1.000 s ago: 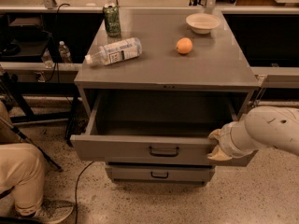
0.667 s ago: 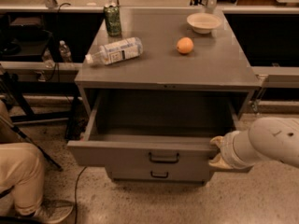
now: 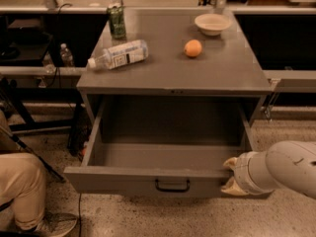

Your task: Open top drawer

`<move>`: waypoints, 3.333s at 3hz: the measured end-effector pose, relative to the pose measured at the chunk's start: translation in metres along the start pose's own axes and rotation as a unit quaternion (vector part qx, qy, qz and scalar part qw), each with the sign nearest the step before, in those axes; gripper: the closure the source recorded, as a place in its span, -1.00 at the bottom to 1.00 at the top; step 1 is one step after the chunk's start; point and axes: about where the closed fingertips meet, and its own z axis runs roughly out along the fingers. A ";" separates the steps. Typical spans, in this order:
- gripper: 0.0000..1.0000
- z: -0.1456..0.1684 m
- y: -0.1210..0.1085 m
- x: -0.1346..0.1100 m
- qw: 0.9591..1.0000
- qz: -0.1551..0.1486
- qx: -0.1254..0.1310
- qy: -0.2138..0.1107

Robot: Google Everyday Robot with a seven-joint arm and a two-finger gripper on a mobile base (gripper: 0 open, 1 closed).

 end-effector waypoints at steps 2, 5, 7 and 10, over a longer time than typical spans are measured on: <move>0.57 -0.001 0.000 -0.001 1.000 -0.001 0.001 0.000; -0.81 -0.040 -0.026 0.010 0.999 -0.004 0.035 0.008; -1.00 -0.080 -0.067 0.046 0.997 0.022 0.075 0.016; -1.00 -0.159 -0.120 0.122 0.986 0.080 0.143 0.036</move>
Offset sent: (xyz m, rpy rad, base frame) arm 0.0000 0.0000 0.0000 0.0000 0.0000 0.0000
